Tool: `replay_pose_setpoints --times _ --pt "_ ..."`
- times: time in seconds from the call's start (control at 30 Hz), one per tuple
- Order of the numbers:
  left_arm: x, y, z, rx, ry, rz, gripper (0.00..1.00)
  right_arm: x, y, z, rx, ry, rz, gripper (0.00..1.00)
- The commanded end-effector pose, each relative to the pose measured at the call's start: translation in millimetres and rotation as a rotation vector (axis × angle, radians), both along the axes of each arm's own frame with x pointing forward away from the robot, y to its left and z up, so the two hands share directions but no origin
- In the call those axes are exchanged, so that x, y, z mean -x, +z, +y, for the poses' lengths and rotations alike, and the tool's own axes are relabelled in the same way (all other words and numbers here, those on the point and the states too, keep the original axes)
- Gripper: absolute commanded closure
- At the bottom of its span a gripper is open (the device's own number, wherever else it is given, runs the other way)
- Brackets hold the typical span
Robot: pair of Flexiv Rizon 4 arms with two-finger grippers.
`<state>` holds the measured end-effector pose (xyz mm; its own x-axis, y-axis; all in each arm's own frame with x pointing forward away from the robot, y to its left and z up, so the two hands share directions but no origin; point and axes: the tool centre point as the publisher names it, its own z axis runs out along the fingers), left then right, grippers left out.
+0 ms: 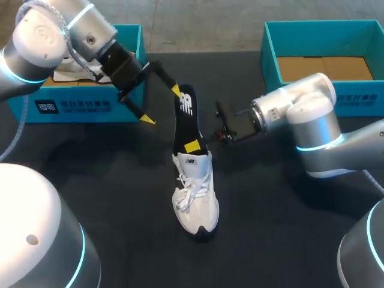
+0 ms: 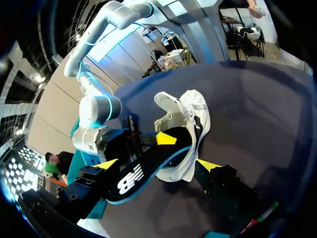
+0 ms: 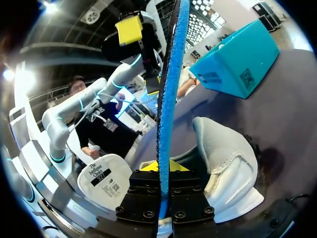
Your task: Take the shoe out of the shoebox, open the shoe tongue, remove and reinsert the insole, then place the shoe into the shoebox
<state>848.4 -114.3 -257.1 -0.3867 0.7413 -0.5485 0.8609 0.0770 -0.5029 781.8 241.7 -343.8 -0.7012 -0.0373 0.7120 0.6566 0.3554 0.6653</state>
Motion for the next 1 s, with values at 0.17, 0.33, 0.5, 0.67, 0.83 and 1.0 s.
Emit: replay_pose_setpoints --times 0.17,0.33,0.5,0.67,0.83,1.0 --pt "-3.4 -1.1 -4.0 0.004 -0.012 0.004 0.00 4.3 -3.2 6.5 -0.004 -0.006 0.001 0.91" --pt "-1.9 -2.1 -5.5 0.010 -0.016 0.006 0.00 -1.5 8.7 5.8 -0.002 -0.021 -0.043 0.67" --pt "0.3 -3.3 -4.7 0.015 -0.016 0.008 0.00 -8.8 18.7 4.7 0.007 -0.027 -0.076 0.64" --pt "2.1 -4.6 -2.9 0.020 -0.013 0.010 0.00 -16.0 23.4 3.7 0.016 -0.026 -0.090 0.65" --pt "2.7 -7.2 -1.1 0.021 -0.010 0.013 0.00 -20.8 24.0 4.6 0.026 -0.018 -0.096 0.79" --pt "3.2 -10.7 0.4 0.035 0.001 0.015 0.00 -21.4 22.1 5.2 0.055 -0.012 -0.091 1.00"
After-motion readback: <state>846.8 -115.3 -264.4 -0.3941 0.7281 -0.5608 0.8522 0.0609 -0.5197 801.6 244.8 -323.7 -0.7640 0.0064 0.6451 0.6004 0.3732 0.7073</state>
